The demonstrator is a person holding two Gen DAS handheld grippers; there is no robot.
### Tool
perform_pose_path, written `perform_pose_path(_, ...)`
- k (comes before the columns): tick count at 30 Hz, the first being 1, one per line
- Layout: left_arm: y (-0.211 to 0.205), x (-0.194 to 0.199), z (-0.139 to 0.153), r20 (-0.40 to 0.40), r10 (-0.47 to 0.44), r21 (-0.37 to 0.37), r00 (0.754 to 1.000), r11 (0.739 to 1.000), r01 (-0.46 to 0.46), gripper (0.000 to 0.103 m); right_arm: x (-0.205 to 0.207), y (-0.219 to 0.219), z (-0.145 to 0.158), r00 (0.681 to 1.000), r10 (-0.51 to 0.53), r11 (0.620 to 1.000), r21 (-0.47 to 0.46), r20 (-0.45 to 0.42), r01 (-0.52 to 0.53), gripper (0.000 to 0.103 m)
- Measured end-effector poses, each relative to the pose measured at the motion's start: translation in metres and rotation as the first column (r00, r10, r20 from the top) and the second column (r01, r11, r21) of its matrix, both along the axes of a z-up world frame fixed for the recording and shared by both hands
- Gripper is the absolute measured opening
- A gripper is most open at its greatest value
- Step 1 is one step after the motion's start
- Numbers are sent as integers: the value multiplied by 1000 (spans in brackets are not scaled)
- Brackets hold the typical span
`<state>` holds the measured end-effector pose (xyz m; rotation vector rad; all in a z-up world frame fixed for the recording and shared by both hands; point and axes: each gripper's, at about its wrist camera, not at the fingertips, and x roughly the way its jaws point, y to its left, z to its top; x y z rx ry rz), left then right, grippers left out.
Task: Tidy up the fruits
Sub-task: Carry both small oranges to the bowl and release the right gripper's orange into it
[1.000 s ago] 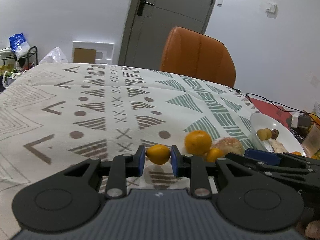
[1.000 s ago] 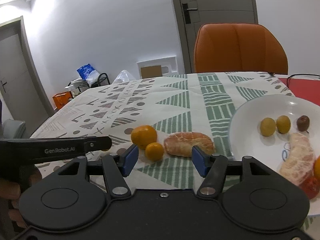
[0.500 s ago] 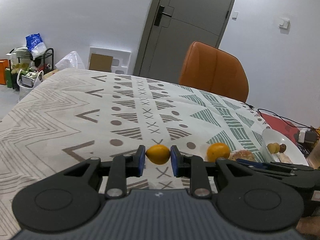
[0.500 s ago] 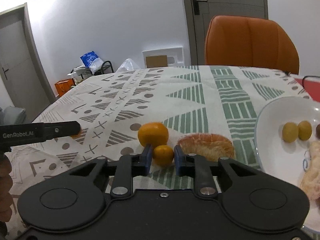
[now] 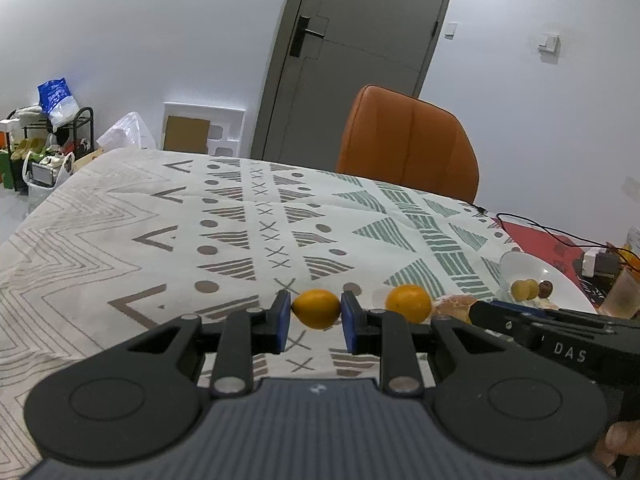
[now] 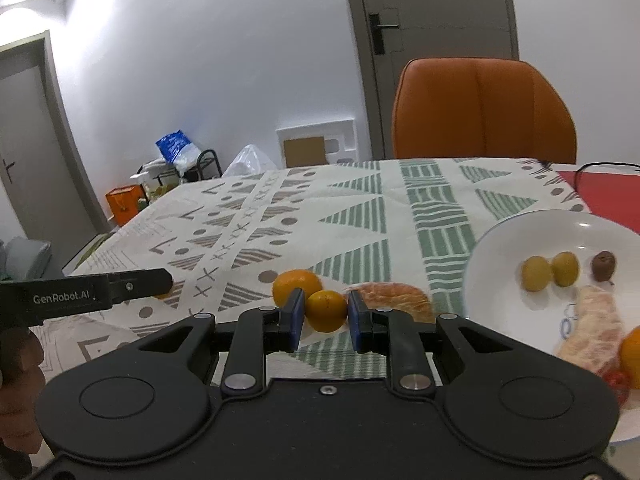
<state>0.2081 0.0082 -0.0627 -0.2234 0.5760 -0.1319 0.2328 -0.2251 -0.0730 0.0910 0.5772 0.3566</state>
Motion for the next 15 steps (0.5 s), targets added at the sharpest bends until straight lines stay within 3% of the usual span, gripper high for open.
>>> perform_pose_path(15,-45,4,14,31,-83,30,996,996,82,25,-15,-49,14,995,-98,995,18,38,97,22)
